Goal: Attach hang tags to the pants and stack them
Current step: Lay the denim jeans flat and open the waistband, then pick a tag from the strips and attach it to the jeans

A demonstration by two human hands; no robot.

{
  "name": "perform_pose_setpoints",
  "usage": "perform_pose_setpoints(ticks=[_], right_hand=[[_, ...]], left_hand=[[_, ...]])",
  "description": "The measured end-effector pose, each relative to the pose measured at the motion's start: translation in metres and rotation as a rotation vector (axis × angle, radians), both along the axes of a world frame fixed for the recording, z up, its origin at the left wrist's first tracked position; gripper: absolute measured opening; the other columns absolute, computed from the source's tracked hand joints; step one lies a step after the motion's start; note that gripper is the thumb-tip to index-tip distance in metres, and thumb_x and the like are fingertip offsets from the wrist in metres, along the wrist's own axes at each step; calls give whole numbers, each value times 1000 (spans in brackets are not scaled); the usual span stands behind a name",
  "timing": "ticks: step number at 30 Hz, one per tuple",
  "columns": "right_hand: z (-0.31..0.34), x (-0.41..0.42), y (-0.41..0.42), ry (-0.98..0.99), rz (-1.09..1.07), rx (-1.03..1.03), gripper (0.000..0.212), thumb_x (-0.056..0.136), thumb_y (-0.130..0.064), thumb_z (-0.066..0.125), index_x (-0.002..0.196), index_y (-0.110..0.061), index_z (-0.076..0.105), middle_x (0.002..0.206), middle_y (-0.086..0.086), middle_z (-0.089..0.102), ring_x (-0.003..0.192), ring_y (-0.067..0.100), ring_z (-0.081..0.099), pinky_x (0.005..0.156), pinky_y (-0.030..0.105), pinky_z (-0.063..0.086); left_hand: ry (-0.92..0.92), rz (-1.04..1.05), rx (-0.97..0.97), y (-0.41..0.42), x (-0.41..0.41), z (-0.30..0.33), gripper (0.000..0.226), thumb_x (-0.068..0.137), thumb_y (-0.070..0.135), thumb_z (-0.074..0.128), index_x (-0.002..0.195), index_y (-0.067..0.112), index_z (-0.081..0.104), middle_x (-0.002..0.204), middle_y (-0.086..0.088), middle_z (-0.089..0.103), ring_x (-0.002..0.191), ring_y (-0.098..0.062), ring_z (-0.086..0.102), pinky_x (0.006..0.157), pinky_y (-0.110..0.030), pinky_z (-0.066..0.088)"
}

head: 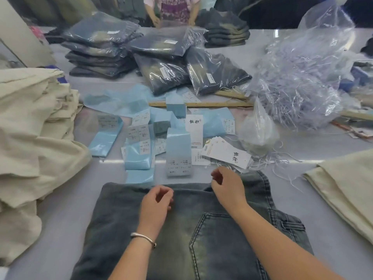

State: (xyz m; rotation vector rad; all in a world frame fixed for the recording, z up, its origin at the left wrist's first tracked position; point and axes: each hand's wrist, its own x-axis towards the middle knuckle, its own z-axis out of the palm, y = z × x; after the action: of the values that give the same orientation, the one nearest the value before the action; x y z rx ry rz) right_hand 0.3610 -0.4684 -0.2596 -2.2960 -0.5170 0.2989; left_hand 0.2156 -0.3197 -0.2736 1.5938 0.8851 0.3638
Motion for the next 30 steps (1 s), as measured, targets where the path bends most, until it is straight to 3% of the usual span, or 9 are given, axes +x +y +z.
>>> perform_pose_setpoints(ticks=[4,8,11,16,19,23,25,27,30], right_hand=[[-7,29,45,2,27,19,16,84,-16,67,94,-23,57,89,-9,61,83,11,56,76,25,44],[-12,47,83,297,65,110,31,78,-25,78,101,-19,59,91,-3,65,81,14,60,77,30,52],[-15,55,97,391,-48,234,16,81,-10,75,90,-1,67,92,12,71,83,25,64,80,40,54],[-11,54,102,247,302,-16,20,91,-19,63,77,-6,68,81,10,70,81,27,66,77,42,54],[-6,76,102,116,146,41,39,97,-30,51,64,-11,60,67,4,65,68,24,62,67,37,49],[-6,129,88,-33,-294,158,12,94,-12,49,90,-11,61,91,2,63,88,22,57,75,33,42],[-10,153,85,-26,-316,26,32,87,0,45,115,-10,57,115,6,59,108,27,54,86,36,46],[-14,171,85,-30,-282,-49,40,82,2,40,119,-10,53,110,8,57,104,34,54,82,42,51],[-21,190,86,93,-261,10,49,83,-7,55,130,-18,48,103,2,57,93,26,59,74,34,51]], left_hand=[[99,-77,150,13,24,-16,16,91,14,64,83,28,64,76,7,69,71,-10,67,69,-33,57],[104,-31,53,23,31,-25,19,93,12,61,84,28,64,70,3,69,56,-8,66,51,-22,51],[67,-26,12,24,28,-27,19,92,10,60,82,26,65,69,5,70,56,-10,66,50,-20,48],[74,-43,27,24,23,-27,24,91,7,62,78,27,66,68,5,70,57,-11,66,49,-20,48],[148,-110,186,27,27,-24,24,90,16,64,75,34,63,68,11,67,56,-3,62,51,-14,45],[250,-312,595,30,47,-6,17,86,34,63,80,45,52,71,23,56,74,10,53,55,-9,39],[187,-377,656,30,66,-1,20,86,34,64,91,48,51,77,25,54,78,10,53,57,-7,37],[128,-435,639,28,88,-1,27,85,30,65,103,47,53,84,23,54,81,6,52,61,-6,37],[143,-424,549,27,116,-6,28,88,29,63,112,42,56,88,22,55,77,4,54,62,-6,37]])
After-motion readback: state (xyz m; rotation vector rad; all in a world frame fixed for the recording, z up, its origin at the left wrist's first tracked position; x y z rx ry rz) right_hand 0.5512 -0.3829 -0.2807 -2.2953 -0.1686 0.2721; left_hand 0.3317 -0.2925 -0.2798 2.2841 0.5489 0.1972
